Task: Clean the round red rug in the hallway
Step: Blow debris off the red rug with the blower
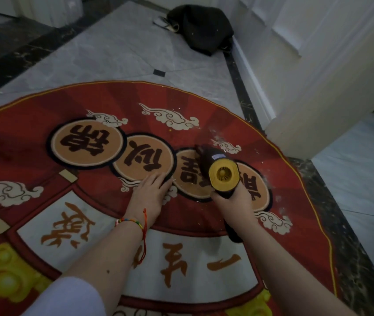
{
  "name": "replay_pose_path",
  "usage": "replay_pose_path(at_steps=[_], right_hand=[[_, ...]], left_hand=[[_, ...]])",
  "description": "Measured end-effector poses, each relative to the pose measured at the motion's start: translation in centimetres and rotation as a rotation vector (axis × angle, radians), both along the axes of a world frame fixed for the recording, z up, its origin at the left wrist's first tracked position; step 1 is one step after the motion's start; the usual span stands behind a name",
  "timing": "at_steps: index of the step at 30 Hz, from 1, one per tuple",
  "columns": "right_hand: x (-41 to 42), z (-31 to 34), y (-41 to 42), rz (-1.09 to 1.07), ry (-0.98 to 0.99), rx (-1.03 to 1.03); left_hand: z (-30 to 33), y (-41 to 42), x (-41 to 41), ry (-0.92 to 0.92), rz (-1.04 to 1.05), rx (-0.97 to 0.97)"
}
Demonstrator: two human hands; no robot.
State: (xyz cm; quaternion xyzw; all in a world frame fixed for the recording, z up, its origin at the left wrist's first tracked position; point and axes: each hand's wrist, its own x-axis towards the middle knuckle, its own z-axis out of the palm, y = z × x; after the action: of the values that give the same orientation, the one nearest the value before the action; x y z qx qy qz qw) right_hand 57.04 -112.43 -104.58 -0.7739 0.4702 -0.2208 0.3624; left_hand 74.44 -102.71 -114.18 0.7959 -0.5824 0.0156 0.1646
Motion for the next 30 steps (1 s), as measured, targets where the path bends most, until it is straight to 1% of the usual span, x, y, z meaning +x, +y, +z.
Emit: replay_pose_path(at_steps=[3, 7, 9, 12, 14, 18, 21, 23, 26, 30], right_hand=[[-1.9, -0.7, 1.1, 0.013, -0.008, -0.052], [-0.1, -0.1, -0.5, -0.013, -0.006, -0.034], [1.4, 0.5, -1.5, -0.021, -0.002, -0.005], [2.2, 0.7, -1.7, -0.045, -0.004, 0.017], [1.4, 0.5, -0.7, -0.053, -0.021, 0.018], [-1.8, -0.8, 1.5, -0.036, -0.007, -0.064], [-3.0, -0.8, 1.3, -0.032, -0.002, -0.064], [-2.4, -0.4, 0.3, -0.025, -0.012, -0.062], [-0.2, 0.1, -1.7, -0.037, 0.000, -0.002], [1.2, 0.4, -2.4, -0.067, -0.024, 0.047]], left_hand=[[-0.1, -0.2, 0.0, -0.019, 0.030, 0.035], [-0.2, 0.0, -0.1, 0.095, -0.007, 0.036], [0.0, -0.1, 0.0, 0.068, 0.012, 0.096], [0.3, -0.1, 0.0, 0.051, 0.028, 0.115], [0.4, 0.0, -0.1, 0.046, 0.025, 0.125], [0.6, 0.0, -0.2, 0.028, 0.034, 0.151], [0.5, -0.2, -0.3, 0.025, 0.042, 0.167], [0.3, -0.2, -0.3, 0.036, 0.040, 0.153], [-0.1, -0.1, -0.1, 0.046, 0.026, 0.092], [-0.2, -0.1, -0.1, 0.009, 0.020, 0.087]])
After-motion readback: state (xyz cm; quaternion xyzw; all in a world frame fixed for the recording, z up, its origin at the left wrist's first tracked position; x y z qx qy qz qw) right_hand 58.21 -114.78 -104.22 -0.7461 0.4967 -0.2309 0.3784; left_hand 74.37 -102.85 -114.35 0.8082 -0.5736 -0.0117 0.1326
